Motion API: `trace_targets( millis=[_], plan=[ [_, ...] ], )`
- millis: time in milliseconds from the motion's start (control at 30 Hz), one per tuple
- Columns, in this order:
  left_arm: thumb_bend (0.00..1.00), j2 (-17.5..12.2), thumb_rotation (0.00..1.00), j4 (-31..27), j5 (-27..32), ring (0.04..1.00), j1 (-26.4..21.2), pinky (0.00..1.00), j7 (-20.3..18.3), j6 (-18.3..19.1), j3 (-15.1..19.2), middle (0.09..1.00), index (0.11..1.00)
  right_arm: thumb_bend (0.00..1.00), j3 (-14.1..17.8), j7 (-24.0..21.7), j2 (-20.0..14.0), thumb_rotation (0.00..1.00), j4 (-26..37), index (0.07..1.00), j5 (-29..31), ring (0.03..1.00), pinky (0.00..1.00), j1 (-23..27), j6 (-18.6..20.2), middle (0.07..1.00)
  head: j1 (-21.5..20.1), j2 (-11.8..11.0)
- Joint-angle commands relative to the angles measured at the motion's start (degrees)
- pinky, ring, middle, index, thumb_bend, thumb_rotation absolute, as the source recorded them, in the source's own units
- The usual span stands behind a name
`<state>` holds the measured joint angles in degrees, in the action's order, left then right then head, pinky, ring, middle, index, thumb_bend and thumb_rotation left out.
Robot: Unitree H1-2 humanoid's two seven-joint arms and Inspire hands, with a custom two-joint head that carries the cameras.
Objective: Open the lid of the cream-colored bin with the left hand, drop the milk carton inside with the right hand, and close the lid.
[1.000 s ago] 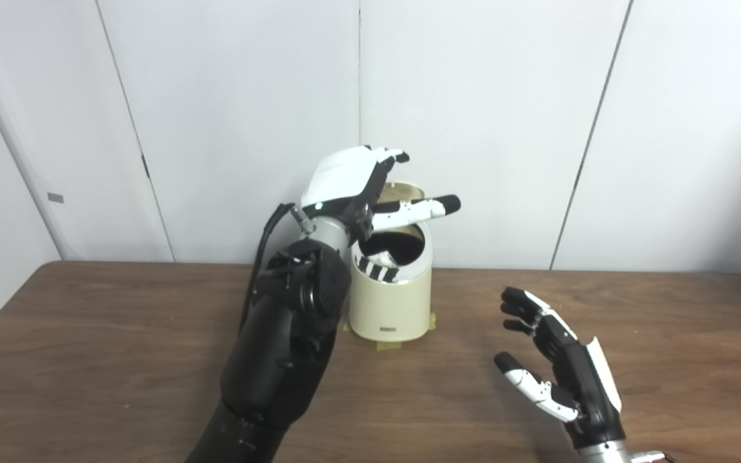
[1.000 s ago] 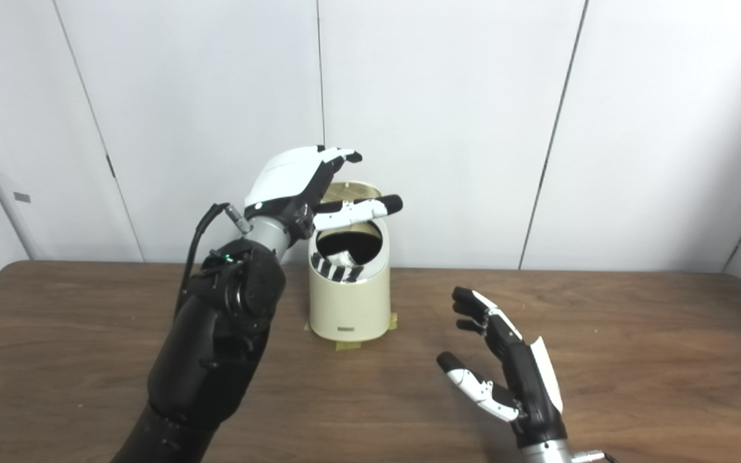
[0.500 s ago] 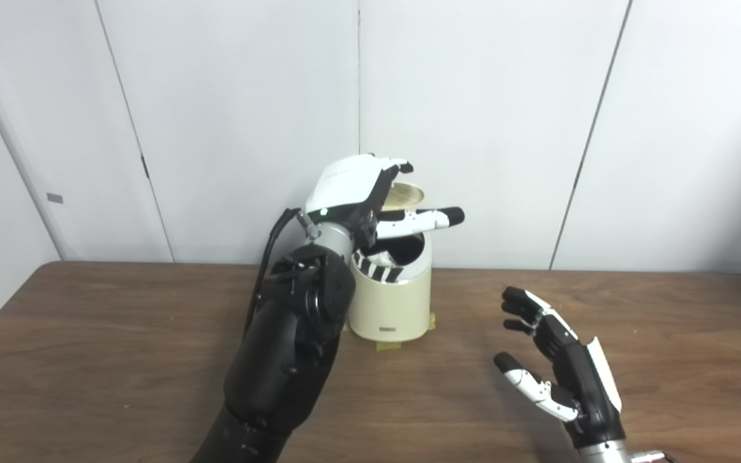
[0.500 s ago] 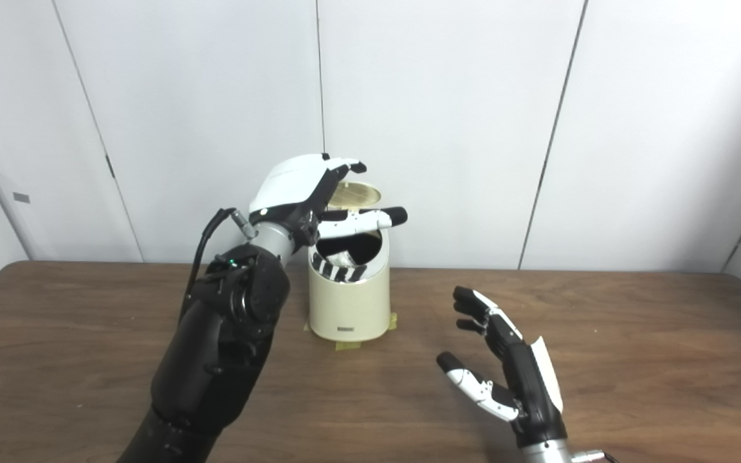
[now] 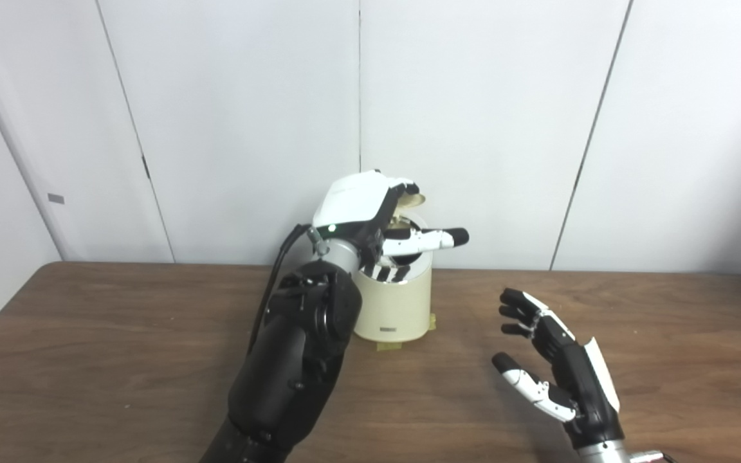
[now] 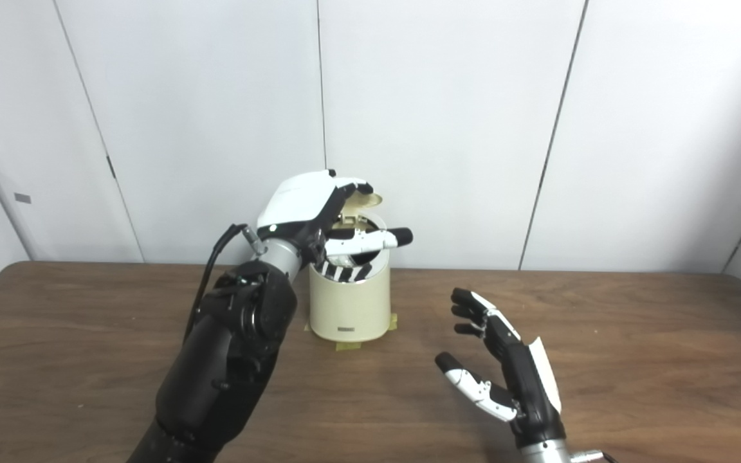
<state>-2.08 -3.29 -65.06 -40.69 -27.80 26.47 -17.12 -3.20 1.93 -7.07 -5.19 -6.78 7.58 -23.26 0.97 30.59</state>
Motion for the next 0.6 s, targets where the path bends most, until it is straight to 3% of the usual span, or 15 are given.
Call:
trace_targets(
  millis=[0, 567],
  plan=[
    [0.99, -0.56, 0.95, -0.76, -0.44, 0.986, -0.92, 1.00, -0.19, 0.36, -0.14, 0.884, 0.860, 0.37, -0.04, -0.30, 0.74, 0.40, -1.12, 0.829, 0.31, 0.803, 0.70, -0.31, -1.37, 0.832, 0.08, 0.07],
    [0.96, -1.80, 0.95, -2.94, 1.71, 0.967, 4.93, 1.00, 1.23, -0.84, -3.23, 0.849, 0.845, 0.40, -0.28, -0.36, 1.45, 0.44, 0.48, 0.835, -1.33, 0.815, 0.72, -0.91, 0.92, 0.829, -0.08, 0.65]
  ],
)
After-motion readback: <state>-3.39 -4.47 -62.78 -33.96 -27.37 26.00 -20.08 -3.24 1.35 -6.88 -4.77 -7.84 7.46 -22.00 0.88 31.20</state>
